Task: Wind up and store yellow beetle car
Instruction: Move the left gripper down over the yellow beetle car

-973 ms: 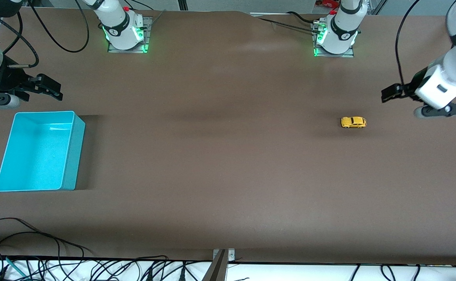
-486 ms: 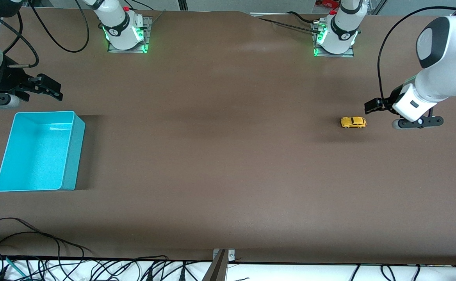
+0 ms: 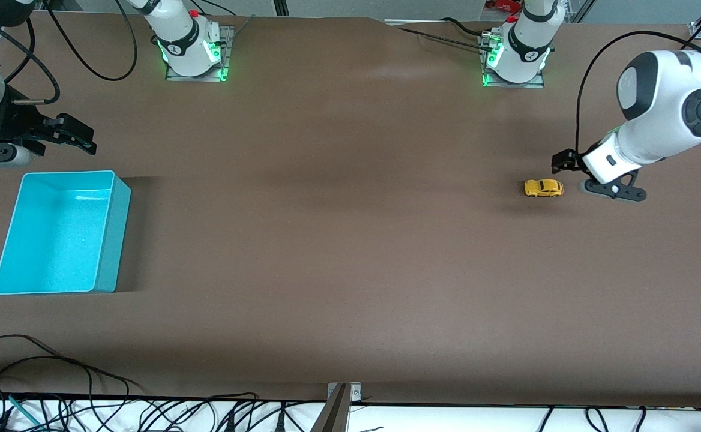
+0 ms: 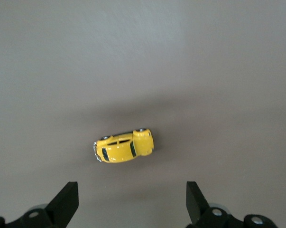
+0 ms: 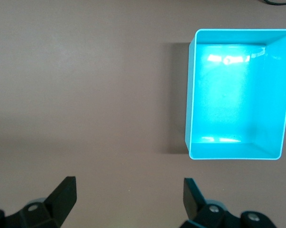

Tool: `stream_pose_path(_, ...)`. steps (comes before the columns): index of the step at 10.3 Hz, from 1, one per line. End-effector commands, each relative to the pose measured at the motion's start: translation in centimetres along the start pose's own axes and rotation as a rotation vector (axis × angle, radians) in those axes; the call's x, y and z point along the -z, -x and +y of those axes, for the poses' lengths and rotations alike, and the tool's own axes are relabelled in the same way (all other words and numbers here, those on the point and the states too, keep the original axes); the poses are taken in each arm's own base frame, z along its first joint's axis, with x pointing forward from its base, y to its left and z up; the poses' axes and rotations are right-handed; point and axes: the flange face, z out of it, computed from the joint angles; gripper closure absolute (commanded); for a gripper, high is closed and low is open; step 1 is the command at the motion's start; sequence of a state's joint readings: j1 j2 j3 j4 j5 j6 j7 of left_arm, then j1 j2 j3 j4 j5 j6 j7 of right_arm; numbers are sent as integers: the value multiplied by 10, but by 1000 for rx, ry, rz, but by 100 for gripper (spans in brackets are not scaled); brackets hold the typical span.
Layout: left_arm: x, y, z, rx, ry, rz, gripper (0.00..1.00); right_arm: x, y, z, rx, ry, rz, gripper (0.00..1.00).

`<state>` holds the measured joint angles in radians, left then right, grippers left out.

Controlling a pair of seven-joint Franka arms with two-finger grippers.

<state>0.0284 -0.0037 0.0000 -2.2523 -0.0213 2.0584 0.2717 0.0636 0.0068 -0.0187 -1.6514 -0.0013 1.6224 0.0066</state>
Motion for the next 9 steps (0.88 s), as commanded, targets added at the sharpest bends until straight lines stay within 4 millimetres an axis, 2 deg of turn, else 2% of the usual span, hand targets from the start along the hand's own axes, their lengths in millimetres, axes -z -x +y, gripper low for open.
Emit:
stream_pose_path(1,-24,15,5,-207,20,-7,0,5,-1,0,-2,-17,2,0)
stream_pose_path(3,-52,24,5,-470,12,9,0,5,-1,-1,-1,-18,2,0)
stream_pose_path(7,-85,26,2,-953,29,-16,0,5,-1,0,-2,-18,2,0)
stream_pose_path(9,-99,23,-11,-1142,-1,12,0,5,-1,0,-2,-17,5,0)
